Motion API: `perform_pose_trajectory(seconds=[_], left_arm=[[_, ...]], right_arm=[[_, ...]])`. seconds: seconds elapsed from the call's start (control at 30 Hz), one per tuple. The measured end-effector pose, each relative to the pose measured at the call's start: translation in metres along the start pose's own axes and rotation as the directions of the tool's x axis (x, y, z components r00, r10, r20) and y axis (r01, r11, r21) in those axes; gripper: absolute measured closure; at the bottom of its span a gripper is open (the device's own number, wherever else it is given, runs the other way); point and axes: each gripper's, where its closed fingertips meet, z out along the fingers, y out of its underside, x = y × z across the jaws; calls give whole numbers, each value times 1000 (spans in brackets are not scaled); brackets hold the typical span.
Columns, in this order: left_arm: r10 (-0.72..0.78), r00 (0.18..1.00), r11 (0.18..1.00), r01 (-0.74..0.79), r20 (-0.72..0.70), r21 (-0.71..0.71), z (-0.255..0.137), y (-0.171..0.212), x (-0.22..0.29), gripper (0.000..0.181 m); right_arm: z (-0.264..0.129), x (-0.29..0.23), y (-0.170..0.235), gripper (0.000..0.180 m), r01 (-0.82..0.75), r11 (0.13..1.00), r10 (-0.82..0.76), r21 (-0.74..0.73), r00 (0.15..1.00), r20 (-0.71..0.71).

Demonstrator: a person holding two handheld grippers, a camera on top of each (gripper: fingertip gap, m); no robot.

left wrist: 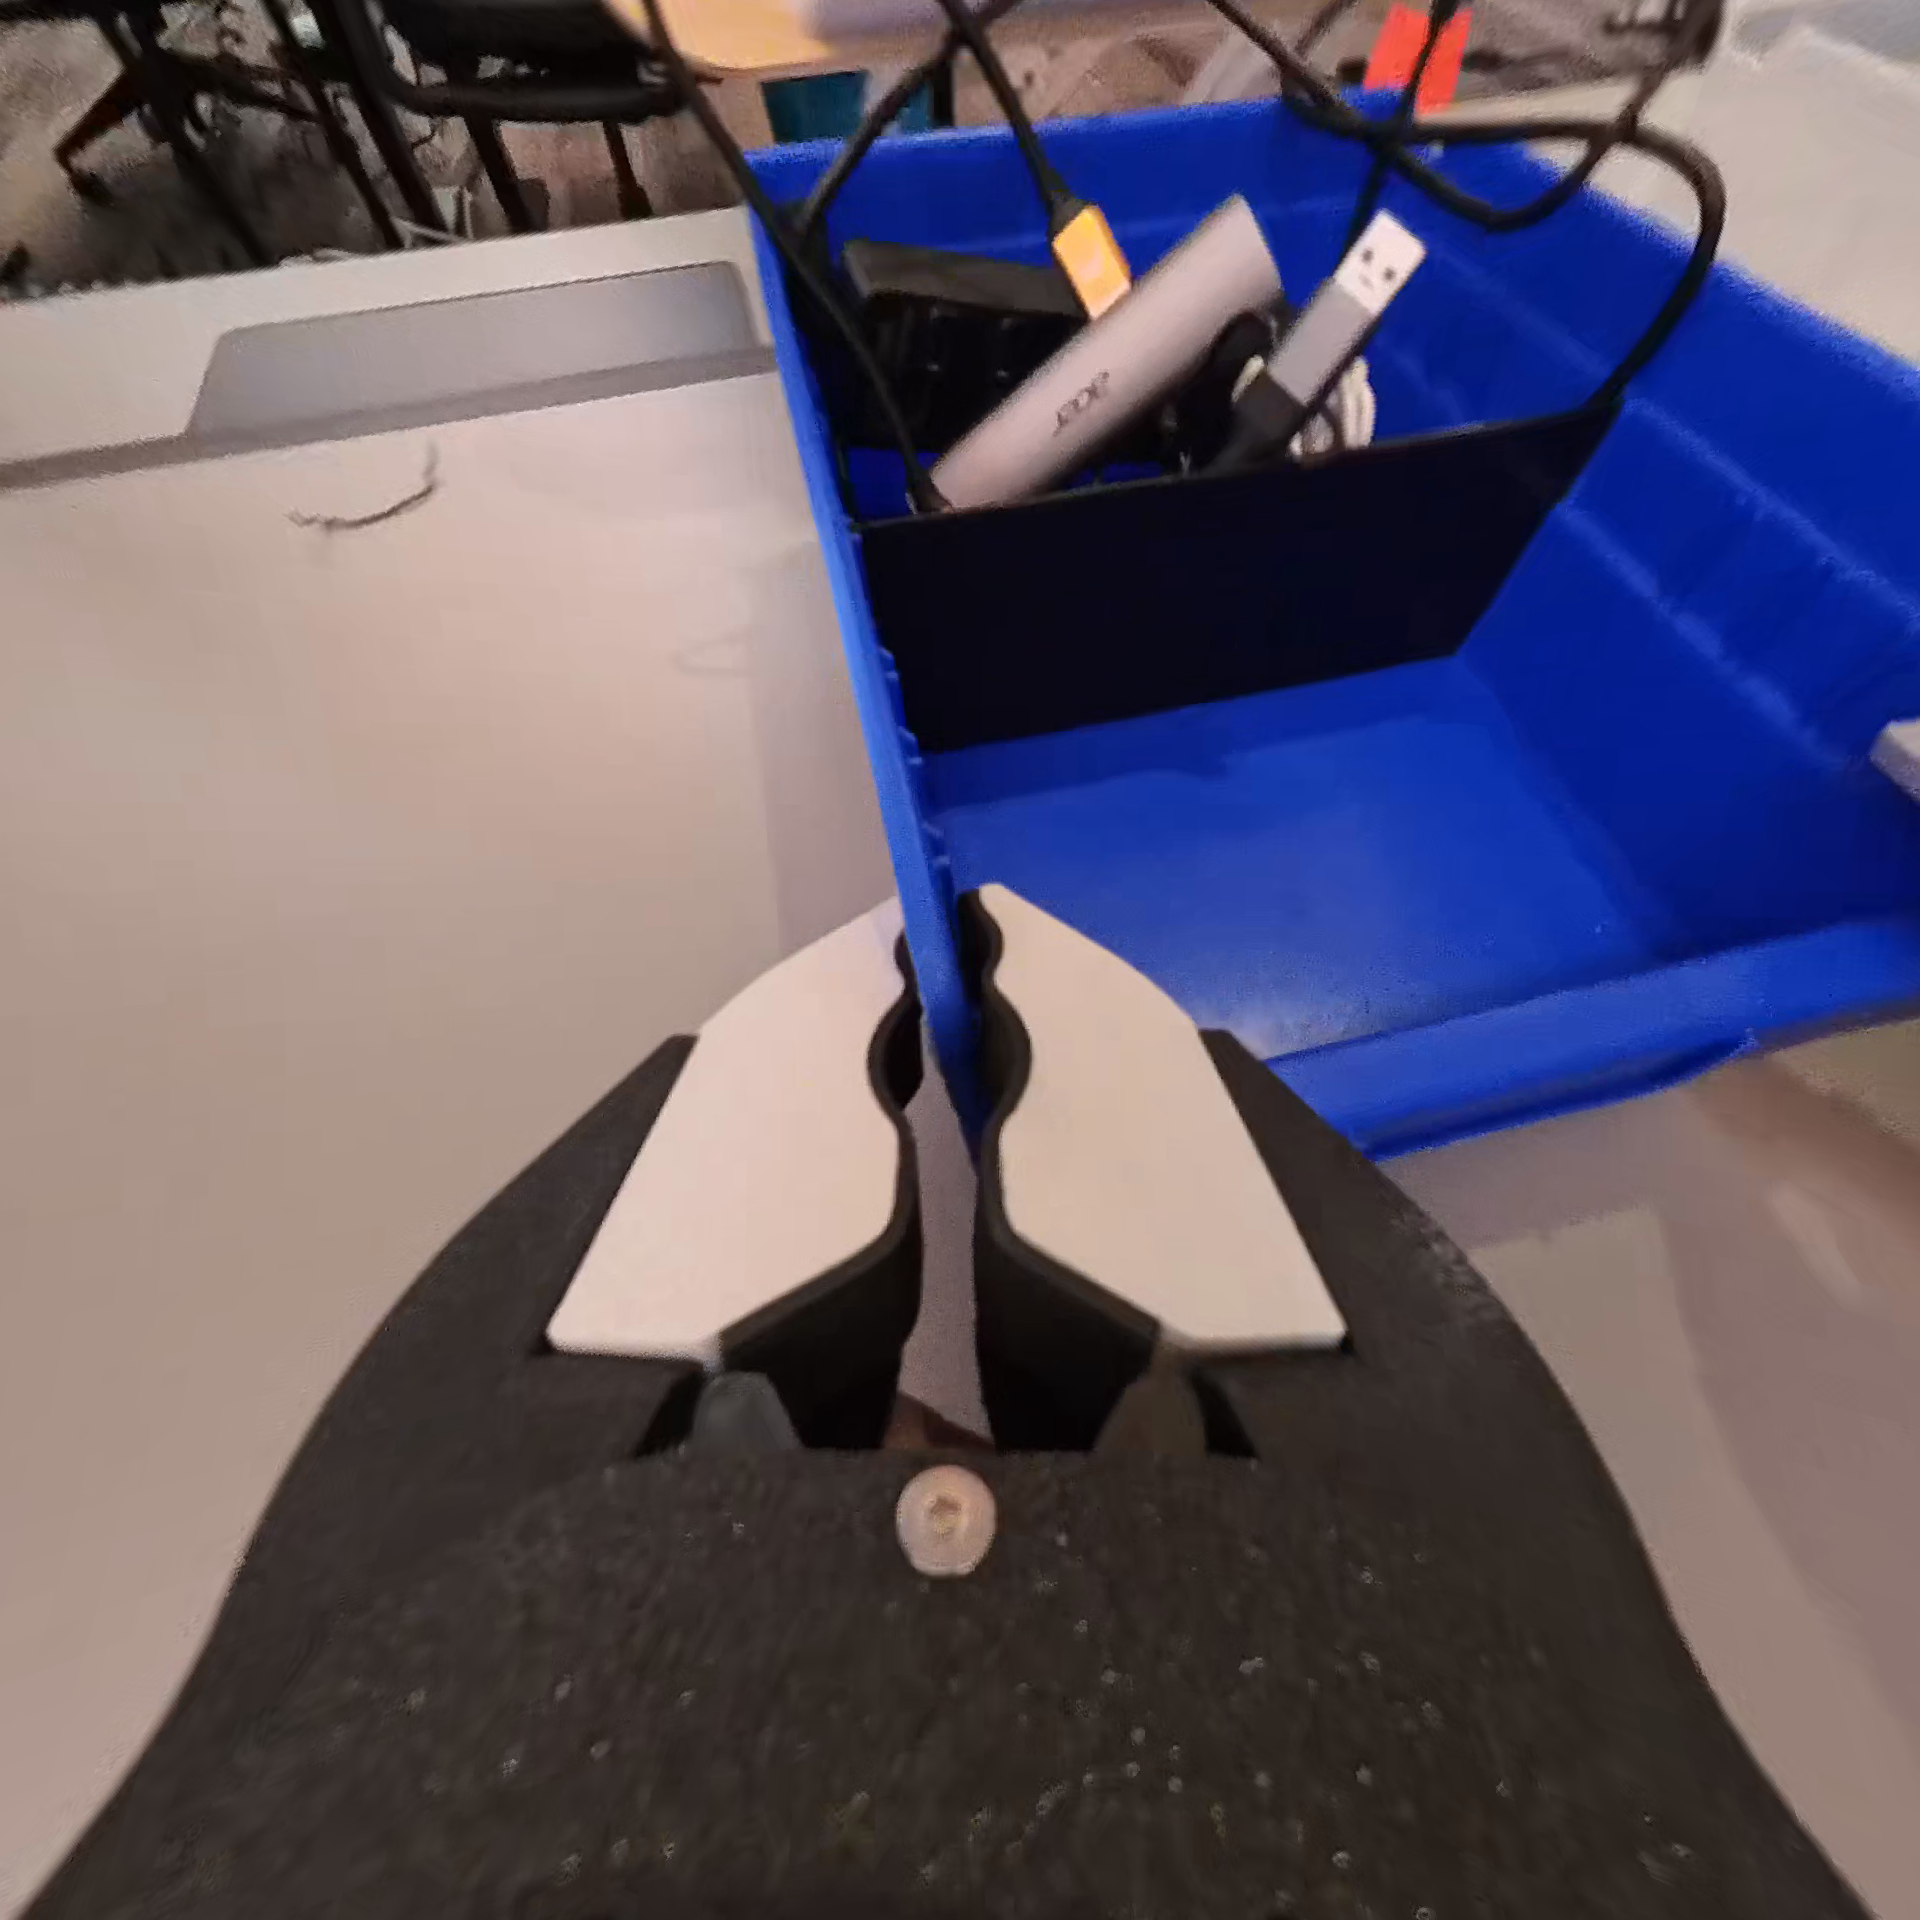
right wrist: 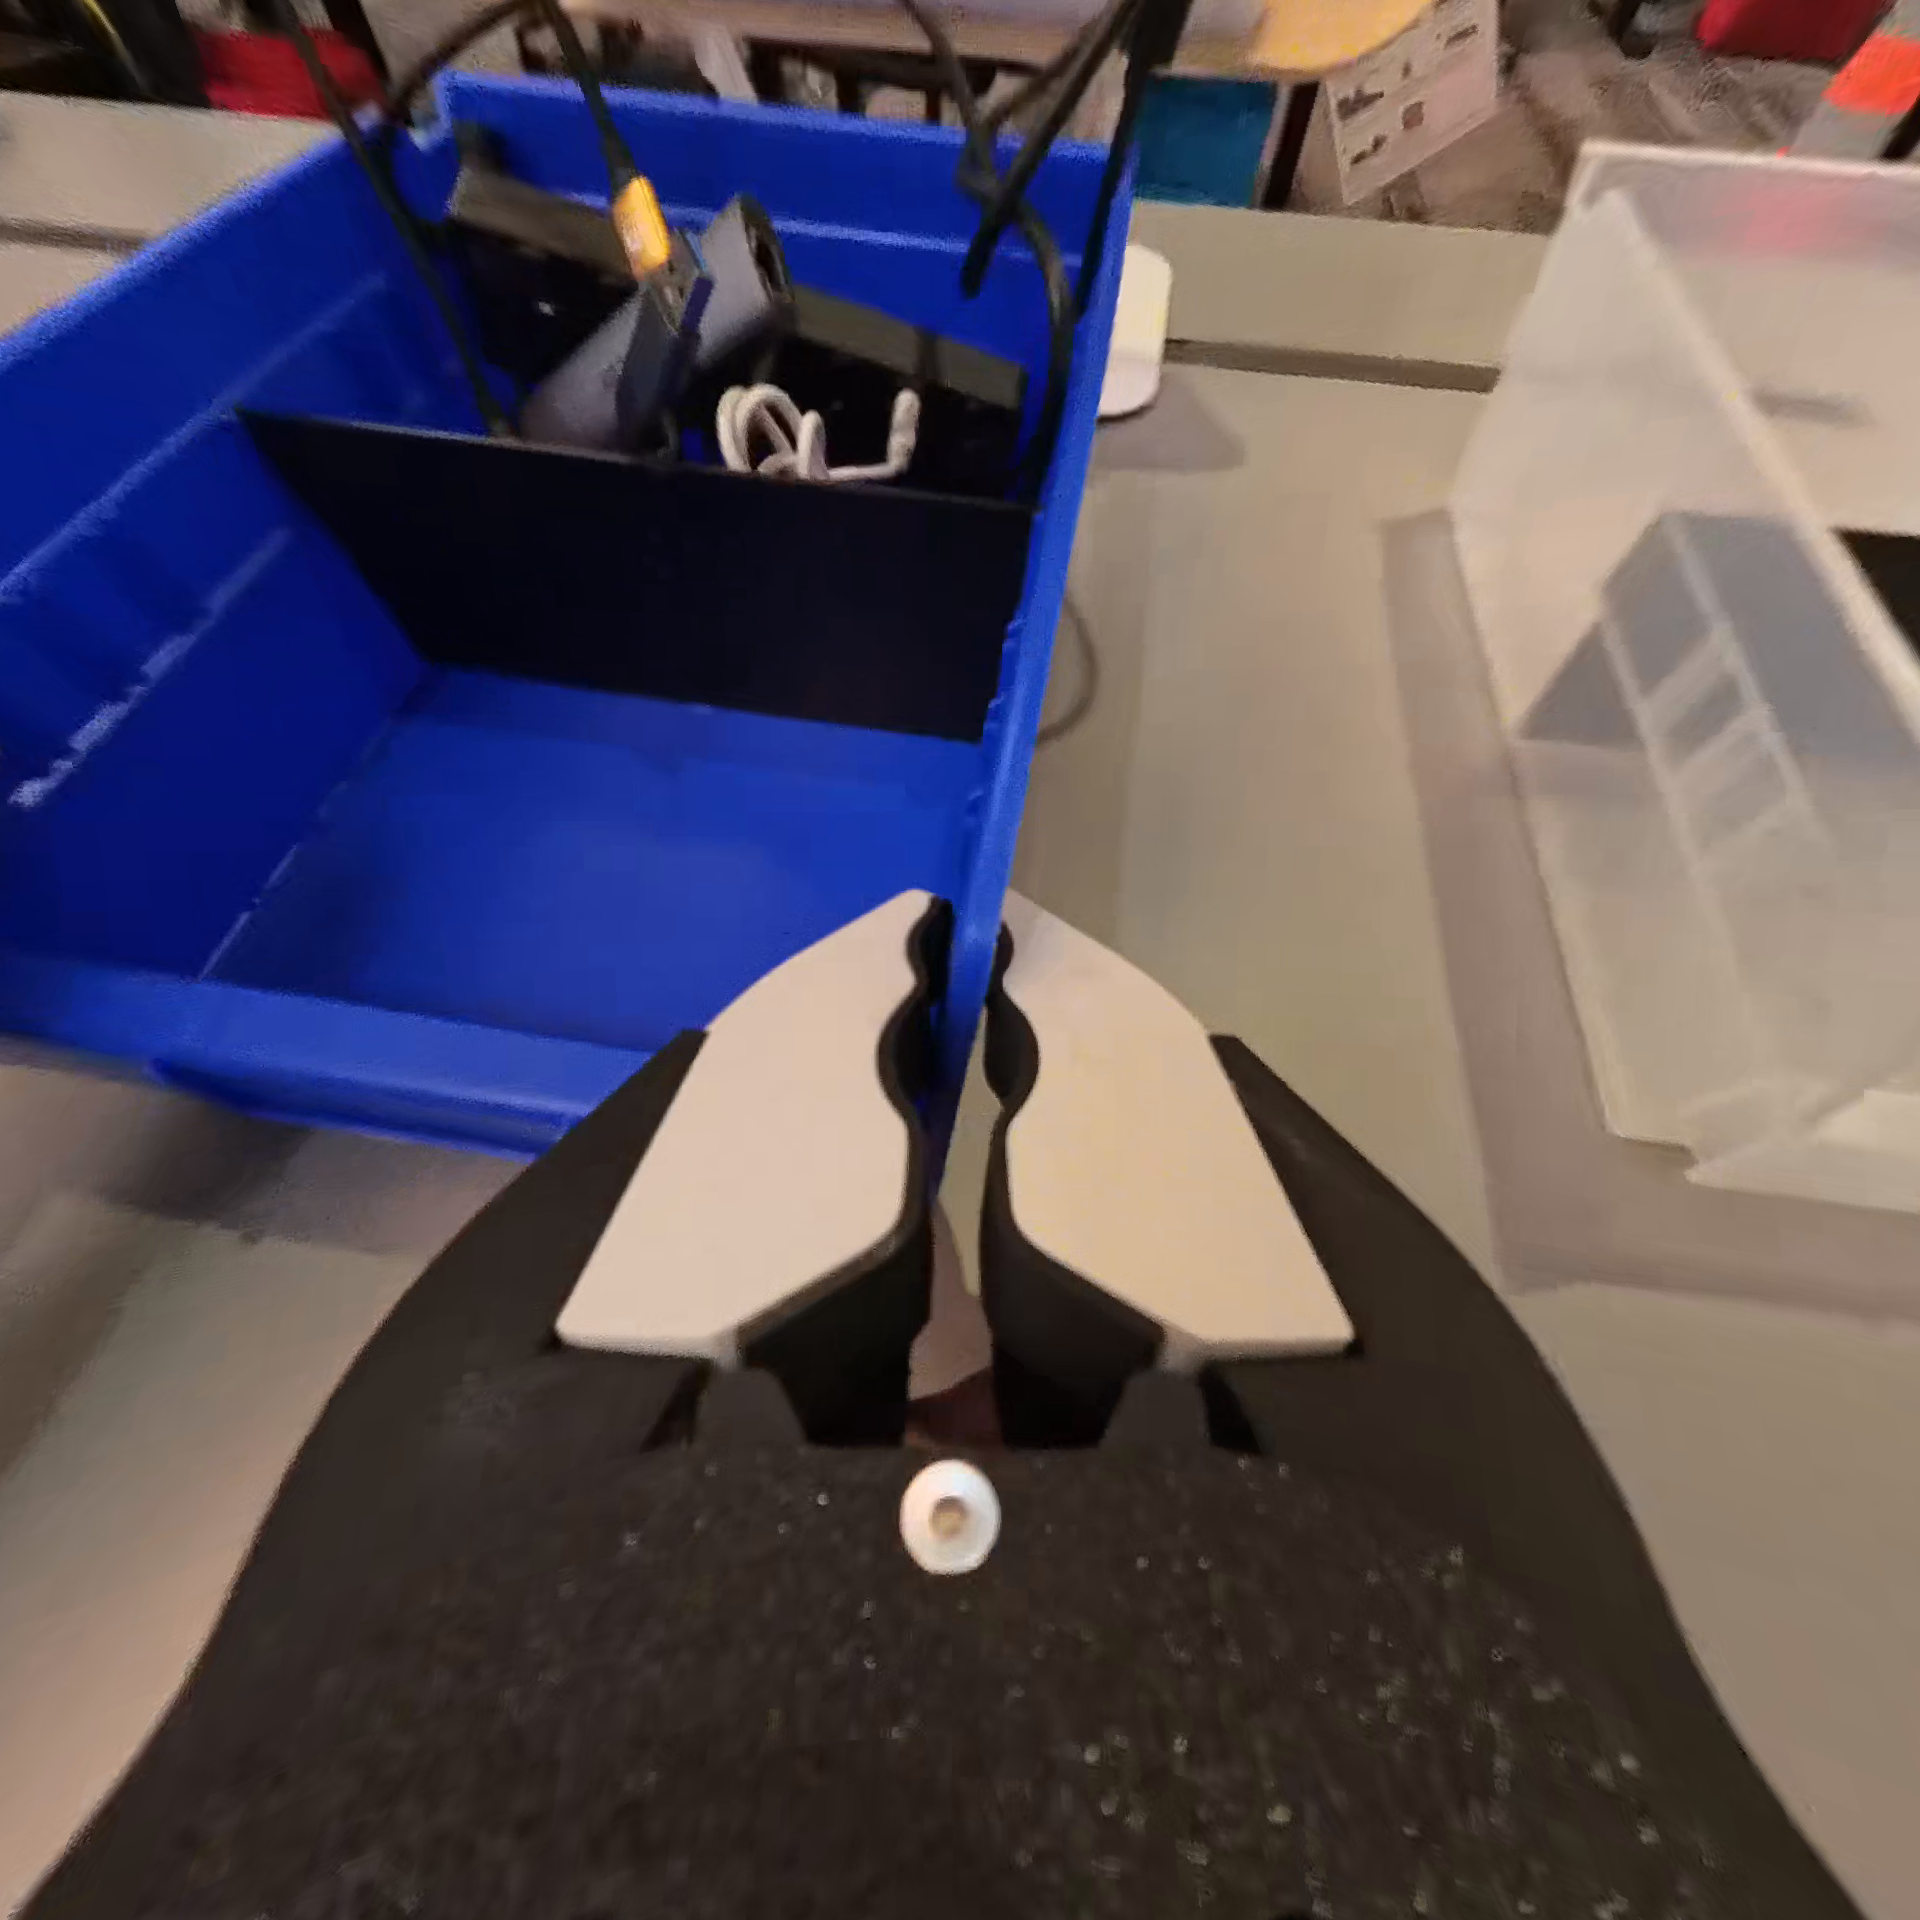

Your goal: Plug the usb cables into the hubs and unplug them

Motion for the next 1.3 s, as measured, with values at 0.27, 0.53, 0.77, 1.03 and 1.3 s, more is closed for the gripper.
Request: perform_pose_trajectory(seconds=[0.27,0.53,0.77,1.03,1.3], left_arm=[[4,978,999,-16,209,52,-45,3,-146,177],[-105,966,994,109,237,-2,-56,45,-241,178],[-157,963,987,157,219,21,-47,42,-249,178],[-175,944,982,145,280,124,-68,22,-257,151],[-402,879,903,335,256,269,-114,30,-175,149]], right_arm=[[8,-143,-33,174,60,990,-67,127,996,58],[41,-247,-21,173,57,998,-61,31,984,165],[35,-259,-16,162,95,995,-100,33,916,389],[-52,-185,8,154,261,957,-280,128,706,650],[-83,94,-8,147,57,968,-115,245,967,230]])
